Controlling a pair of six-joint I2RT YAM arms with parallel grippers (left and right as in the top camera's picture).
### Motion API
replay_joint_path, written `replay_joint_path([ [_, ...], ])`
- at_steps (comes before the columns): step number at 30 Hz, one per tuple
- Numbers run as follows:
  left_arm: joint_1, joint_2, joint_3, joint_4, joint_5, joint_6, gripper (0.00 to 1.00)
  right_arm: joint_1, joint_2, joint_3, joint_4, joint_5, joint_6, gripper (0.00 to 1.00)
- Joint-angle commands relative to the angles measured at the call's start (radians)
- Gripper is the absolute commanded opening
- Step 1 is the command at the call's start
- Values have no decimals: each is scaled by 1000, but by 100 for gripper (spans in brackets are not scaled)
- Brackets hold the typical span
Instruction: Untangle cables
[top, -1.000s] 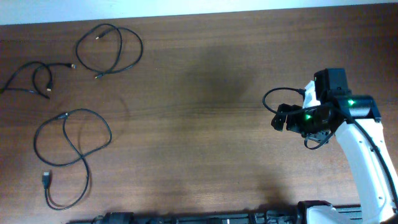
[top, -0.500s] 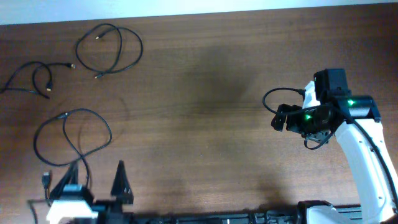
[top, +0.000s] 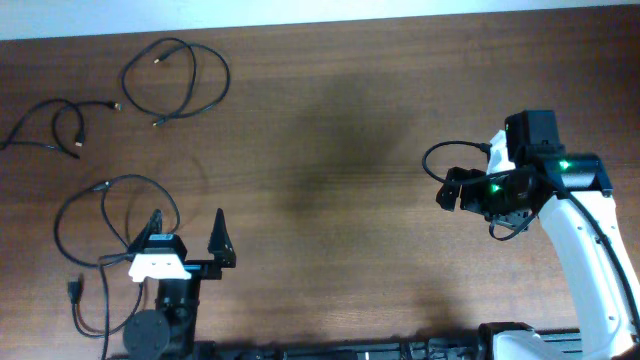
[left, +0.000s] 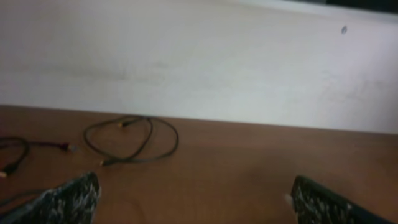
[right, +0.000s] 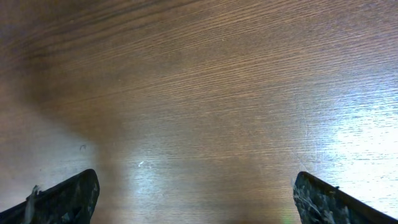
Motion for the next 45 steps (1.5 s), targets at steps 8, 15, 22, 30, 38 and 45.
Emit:
replay_joint_path([
  [8,3,-4,-183,140,11,2,99,-6,2,-2,0,2,-10,99],
  [15,3,-4,-209,150,8,65,99,-6,2,-2,0,2,-10,99],
  [22,3,-3,-209,125,7,65,99,-6,2,-2,0,2,-10,99],
  [30,3,1,-209,109,8,64,99,-6,2,-2,0,2,-10,99],
  [38,3,1,-209,109,8,64,99,-6,2,-2,0,2,-10,99],
  [45,63,-6,-209,110,8,64,99,-6,2,-2,0,2,-10,99],
])
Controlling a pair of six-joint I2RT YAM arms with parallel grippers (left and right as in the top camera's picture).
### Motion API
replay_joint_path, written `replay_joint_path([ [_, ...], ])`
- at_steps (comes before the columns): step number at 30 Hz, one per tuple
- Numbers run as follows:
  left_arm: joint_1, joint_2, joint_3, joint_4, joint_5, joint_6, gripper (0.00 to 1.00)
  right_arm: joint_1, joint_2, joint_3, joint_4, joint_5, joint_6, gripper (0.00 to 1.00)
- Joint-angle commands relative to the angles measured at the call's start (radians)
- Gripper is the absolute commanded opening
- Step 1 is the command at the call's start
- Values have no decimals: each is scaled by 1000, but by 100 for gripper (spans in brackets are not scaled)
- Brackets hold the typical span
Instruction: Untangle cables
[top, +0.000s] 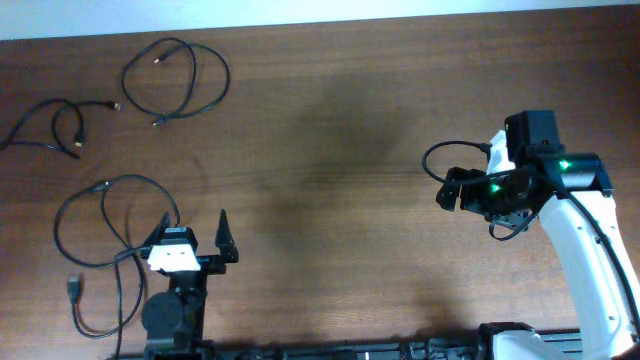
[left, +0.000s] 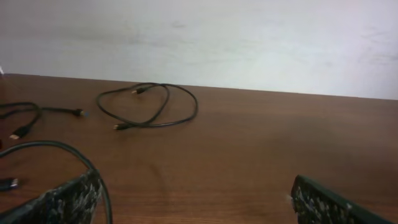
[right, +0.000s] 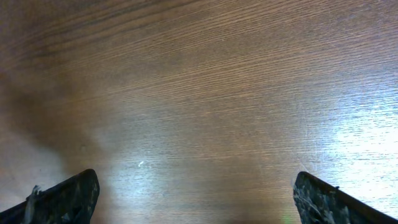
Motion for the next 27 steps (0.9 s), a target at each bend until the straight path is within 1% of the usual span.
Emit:
replay_joint_path([
  [1,12,-6,-7,0,8,19,99,-6,2,-2,0,2,-10,99],
  [17,12,-6,-7,0,8,19,99,-6,2,-2,0,9,-10,99],
  [21,12,-6,-7,0,8,19,99,-6,-3,-2,-33,24,-69,99],
  [23,12,-6,-7,0,8,19,99,-6,-18,-2,-32,16,-105,99],
  [27,12,-6,-7,0,8,19,99,-6,-114,-2,-35,16,-112,99],
])
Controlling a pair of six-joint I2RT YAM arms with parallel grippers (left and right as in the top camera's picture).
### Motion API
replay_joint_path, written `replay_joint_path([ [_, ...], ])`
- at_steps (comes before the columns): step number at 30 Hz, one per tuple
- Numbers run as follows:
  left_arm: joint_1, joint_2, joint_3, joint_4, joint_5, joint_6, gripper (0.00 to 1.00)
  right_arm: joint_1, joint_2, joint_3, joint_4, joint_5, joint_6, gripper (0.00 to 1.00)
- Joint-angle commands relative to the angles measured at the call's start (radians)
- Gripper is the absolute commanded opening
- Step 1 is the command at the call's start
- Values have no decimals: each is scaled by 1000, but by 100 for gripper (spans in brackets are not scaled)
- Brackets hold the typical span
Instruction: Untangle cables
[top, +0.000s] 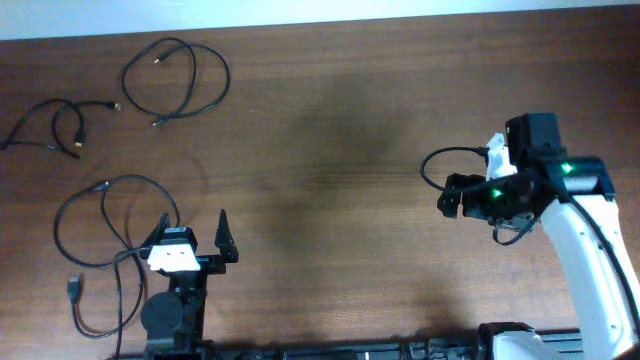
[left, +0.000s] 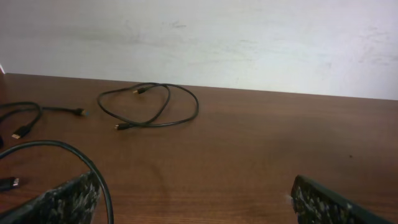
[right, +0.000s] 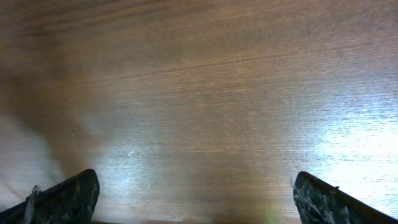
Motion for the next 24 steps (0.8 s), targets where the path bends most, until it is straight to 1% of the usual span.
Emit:
replay_joint_path([
  [1,6,-6,-7,0,8,19,99,-6,-124,-1,-4,8,-26,99],
  [4,6,-6,-7,0,7,19,99,-6,-232,-1,-5,9,-26,99],
  [10,6,-6,-7,0,7,19,99,-6,-513,-1,-32,45,-26,99],
  [19,6,-6,-7,0,8,19,99,-6,-751,-1,-184,83,-24,99],
  [24,6,-6,-7,0,8,19,99,-6,-883,-1,-195,83,-13,99],
])
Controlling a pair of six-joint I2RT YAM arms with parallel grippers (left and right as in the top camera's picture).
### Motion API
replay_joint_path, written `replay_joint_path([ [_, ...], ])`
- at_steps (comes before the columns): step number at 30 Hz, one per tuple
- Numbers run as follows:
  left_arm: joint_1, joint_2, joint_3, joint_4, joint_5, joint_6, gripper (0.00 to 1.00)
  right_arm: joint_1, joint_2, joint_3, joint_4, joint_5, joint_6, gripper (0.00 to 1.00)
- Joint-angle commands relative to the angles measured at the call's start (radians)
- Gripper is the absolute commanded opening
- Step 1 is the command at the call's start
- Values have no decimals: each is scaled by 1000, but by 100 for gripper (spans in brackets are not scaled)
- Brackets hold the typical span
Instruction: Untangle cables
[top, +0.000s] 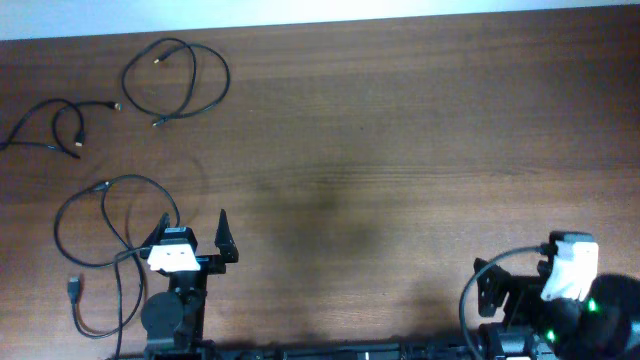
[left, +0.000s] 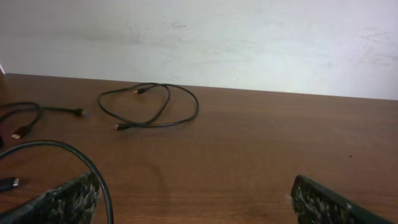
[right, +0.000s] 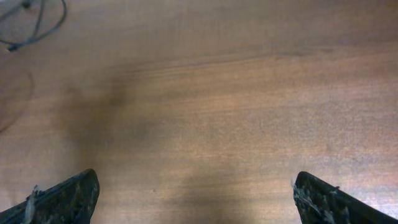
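Three black cables lie apart on the left of the wooden table: a looped cable (top: 176, 78) (left: 150, 107) at the back, a short cable (top: 55, 125) (left: 25, 117) at the far left, and a large loose loop (top: 100, 240) (left: 81, 163) near the front. My left gripper (top: 192, 238) (left: 193, 205) is open and holds nothing, with the large loop passing beside its left finger (left: 62, 202). My right gripper (right: 199, 199) is open and holds nothing. It is over bare wood, and a cable end (right: 31, 25) shows at the top left of its view.
The right arm (top: 565, 290) sits at the table's front right corner, with its own black lead curling beside it. A white wall (left: 199, 37) runs along the table's far edge.
The right arm has gone from the middle right of the table to the front right corner. Its wrist view now takes in more of the table. The left gripper and the cables have not moved.
At first the left gripper stood open at the front left, its view mostly wall, and the right gripper hung open over the right side. Then the left wrist view showed more table and cables. The right arm shifted slightly, and now sits at the front right corner.
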Motion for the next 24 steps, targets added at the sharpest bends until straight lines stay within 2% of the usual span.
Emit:
replay_joint_path([
  [1,6,-6,-7,0,8,19,99,-6,-85,1,-15,14,16,99],
  [9,6,-6,-7,0,8,19,99,-6,-278,1,-19,8,23,99],
  [12,6,-6,-7,0,8,19,99,-6,-287,-22,109,-17,21,99],
  [15,6,-6,-7,0,8,19,99,-6,-350,-124,284,-18,14,99],
  [17,6,-6,-7,0,8,19,99,-5,-394,-228,405,-50,15,99],
  [19,6,-6,-7,0,8,19,99,-5,-432,-395,613,-95,14,99],
  [24,6,-6,-7,0,7,19,99,-5,-432,-657,925,-129,15,99],
])
